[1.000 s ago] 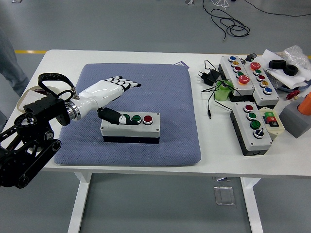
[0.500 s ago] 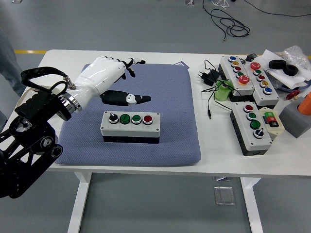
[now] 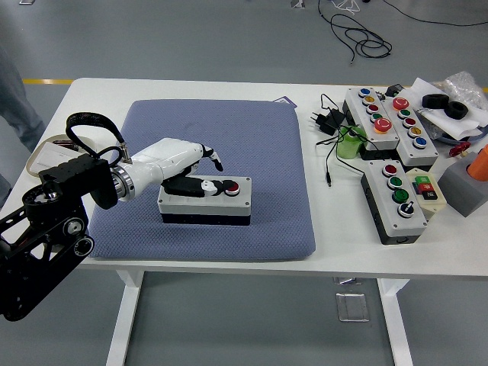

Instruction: Pick up the button,place it on the desk,press the button,press the button

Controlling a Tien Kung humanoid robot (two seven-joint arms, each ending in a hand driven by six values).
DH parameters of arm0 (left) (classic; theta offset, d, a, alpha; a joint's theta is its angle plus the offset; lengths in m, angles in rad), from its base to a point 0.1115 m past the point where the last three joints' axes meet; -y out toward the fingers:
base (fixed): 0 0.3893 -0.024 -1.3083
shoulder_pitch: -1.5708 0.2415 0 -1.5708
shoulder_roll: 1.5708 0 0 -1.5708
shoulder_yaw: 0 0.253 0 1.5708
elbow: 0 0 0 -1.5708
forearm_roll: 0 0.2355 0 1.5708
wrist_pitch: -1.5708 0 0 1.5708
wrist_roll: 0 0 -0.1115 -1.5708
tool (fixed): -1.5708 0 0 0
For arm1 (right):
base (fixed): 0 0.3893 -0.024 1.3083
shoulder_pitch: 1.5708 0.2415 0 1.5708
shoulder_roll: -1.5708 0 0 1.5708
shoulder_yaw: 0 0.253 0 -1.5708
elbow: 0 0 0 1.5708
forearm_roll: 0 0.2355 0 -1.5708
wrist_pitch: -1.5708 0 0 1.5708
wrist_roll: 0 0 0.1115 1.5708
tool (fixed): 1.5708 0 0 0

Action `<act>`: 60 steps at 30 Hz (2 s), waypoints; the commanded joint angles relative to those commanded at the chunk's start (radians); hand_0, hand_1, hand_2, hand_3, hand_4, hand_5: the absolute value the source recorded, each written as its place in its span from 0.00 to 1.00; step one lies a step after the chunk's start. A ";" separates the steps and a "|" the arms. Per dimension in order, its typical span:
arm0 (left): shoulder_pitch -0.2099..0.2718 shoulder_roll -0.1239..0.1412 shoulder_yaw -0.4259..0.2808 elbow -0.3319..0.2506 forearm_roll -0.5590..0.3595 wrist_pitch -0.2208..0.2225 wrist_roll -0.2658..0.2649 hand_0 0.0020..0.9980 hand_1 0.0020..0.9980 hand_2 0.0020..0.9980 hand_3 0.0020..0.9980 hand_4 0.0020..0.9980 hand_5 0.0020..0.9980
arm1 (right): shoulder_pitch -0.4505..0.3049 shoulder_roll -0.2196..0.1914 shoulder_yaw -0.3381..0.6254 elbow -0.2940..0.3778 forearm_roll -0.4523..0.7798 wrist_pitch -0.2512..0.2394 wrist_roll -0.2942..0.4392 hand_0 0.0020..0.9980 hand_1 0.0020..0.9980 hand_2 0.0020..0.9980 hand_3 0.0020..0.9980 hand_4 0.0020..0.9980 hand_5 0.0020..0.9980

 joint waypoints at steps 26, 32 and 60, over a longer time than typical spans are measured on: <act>0.007 0.000 0.047 0.051 0.023 -0.055 0.025 0.03 0.00 0.04 0.74 0.77 1.00 | 0.002 0.001 -0.001 0.000 0.001 0.000 0.000 0.63 0.49 0.62 0.56 0.30 0.23; 0.009 0.004 0.052 0.050 0.019 -0.111 0.045 0.03 0.00 0.04 0.74 0.77 1.00 | 0.001 0.000 -0.003 0.000 0.002 0.000 0.000 0.63 0.49 0.62 0.56 0.30 0.22; -0.028 -0.043 0.097 0.034 -0.019 0.006 0.000 0.03 0.00 0.05 0.78 0.77 1.00 | 0.000 -0.001 -0.001 0.000 -0.004 0.000 0.000 0.63 0.49 0.62 0.56 0.30 0.23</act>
